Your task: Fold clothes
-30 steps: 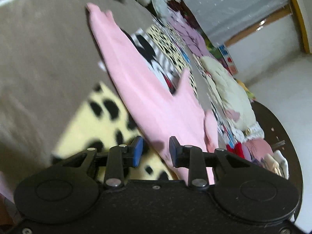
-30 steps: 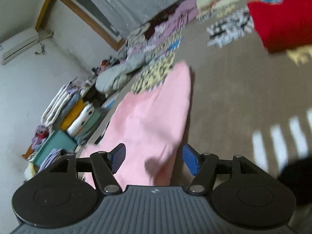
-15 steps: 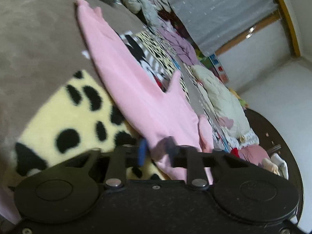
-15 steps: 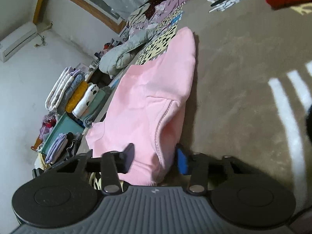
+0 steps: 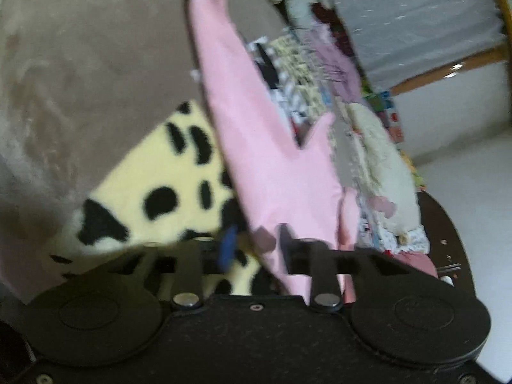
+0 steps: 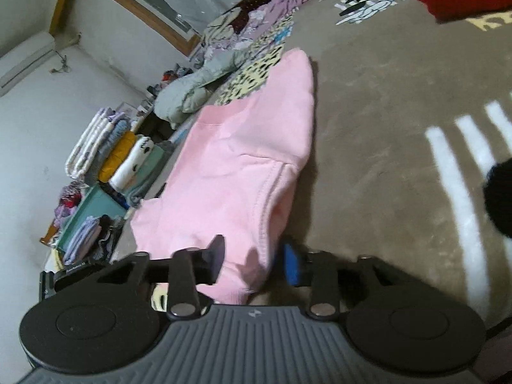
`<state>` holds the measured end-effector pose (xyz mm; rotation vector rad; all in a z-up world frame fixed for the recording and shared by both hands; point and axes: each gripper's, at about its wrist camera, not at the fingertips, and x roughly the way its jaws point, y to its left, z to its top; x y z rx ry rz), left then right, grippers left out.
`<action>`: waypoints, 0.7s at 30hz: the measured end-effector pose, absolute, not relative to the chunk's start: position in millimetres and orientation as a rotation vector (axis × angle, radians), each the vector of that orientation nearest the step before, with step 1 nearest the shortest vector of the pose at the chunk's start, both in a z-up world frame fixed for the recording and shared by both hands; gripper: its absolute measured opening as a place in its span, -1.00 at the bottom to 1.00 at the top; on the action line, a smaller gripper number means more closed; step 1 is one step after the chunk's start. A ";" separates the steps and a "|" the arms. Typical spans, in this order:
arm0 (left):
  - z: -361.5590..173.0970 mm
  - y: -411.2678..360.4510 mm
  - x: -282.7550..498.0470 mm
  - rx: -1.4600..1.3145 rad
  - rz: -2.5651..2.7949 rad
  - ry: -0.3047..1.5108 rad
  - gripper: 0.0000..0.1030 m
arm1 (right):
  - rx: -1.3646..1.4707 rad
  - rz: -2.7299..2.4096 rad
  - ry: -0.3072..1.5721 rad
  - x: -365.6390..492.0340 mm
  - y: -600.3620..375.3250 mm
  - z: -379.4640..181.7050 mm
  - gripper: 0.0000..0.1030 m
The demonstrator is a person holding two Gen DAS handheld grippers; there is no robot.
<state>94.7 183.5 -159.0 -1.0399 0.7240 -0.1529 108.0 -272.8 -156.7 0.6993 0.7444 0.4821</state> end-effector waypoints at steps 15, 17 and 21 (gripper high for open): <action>-135.2 122.2 104.0 -0.570 -0.089 0.786 -0.59 | 0.433 0.459 0.742 98.0 -252.9 -148.0 -0.37; -117.7 118.3 93.7 -0.483 -0.054 0.695 -0.41 | 0.423 0.464 0.728 93.0 -254.5 -144.1 -0.22; -101.7 108.5 80.8 -0.390 -0.080 0.553 -0.41 | 0.397 0.445 0.687 91.7 -255.8 -141.0 -0.19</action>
